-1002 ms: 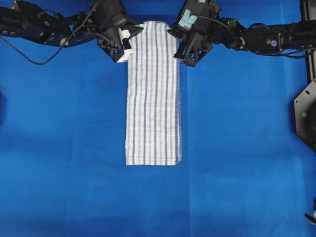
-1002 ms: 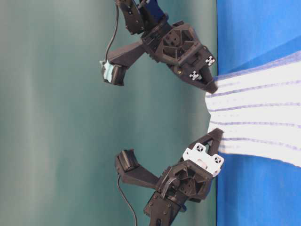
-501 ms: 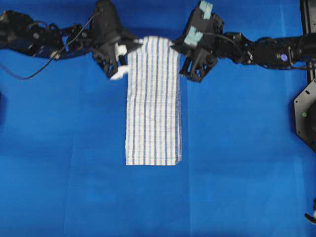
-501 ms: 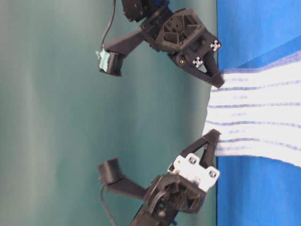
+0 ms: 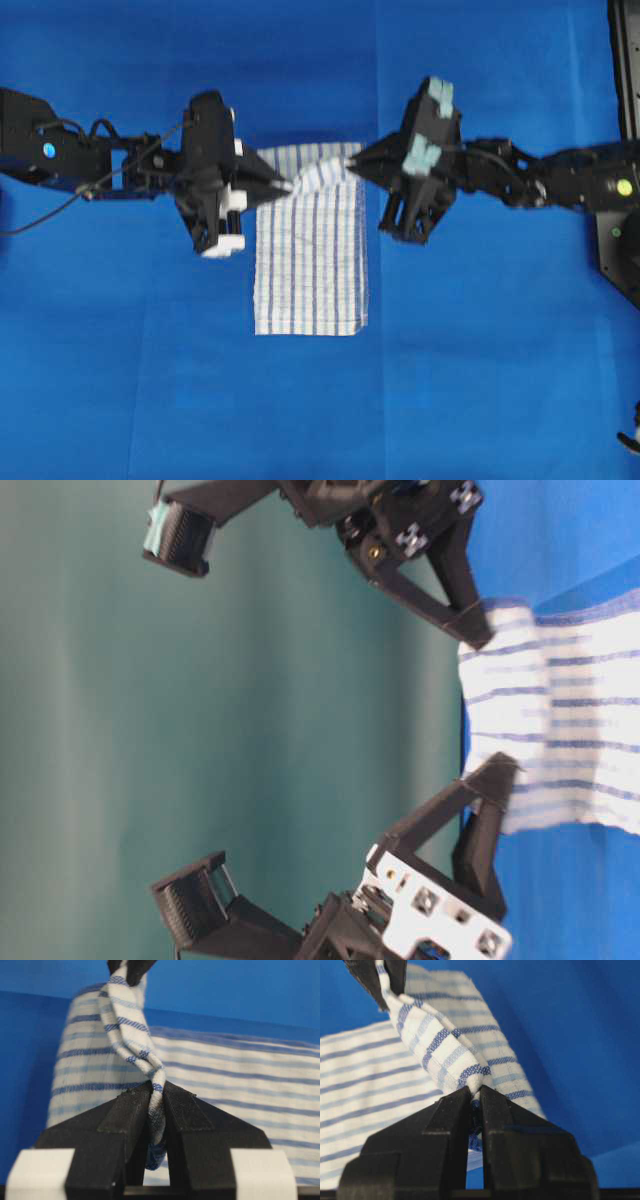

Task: Fold the blue towel.
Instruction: 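Fold the far end toward the near end with both grippers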

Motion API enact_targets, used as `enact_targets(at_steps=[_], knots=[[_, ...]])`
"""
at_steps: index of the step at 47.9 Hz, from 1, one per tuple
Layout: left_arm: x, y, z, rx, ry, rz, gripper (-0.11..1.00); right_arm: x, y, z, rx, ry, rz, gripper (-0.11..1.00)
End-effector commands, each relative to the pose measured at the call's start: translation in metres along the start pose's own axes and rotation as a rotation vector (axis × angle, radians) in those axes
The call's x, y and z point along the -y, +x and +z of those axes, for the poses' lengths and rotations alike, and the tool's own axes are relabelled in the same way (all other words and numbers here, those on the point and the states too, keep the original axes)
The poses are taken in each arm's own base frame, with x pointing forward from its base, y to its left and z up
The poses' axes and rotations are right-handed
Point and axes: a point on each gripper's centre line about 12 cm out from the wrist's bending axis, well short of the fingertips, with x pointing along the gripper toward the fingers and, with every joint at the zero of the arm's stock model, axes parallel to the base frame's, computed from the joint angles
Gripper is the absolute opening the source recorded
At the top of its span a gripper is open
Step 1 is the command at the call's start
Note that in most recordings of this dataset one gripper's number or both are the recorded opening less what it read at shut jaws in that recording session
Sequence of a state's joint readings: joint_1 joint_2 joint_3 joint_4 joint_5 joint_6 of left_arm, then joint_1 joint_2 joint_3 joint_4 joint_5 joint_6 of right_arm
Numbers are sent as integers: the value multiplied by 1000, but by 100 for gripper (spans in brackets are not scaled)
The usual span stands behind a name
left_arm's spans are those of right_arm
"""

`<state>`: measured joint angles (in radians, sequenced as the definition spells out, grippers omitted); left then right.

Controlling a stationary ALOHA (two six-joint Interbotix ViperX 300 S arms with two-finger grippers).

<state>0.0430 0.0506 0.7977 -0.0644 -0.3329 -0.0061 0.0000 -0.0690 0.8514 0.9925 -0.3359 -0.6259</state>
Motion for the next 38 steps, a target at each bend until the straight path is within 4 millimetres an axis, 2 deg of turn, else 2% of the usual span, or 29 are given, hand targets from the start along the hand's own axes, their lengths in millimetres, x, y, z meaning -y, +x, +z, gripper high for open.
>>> enact_targets(at_steps=[1,16,26,38], knots=[[15,-4,11,39,8,-36,6,-17,-9,4,37,17,25,31],[62,-7,4,21,16,-145,6,-63,-26,-20,35,51,66,31],[79,-7,0,11,30,-183,6,-78,-21,-39,-17,57,64,31],[92,-2,-12,-20,51,-209,6,-85,-16,-48,-49,58,61,31]])
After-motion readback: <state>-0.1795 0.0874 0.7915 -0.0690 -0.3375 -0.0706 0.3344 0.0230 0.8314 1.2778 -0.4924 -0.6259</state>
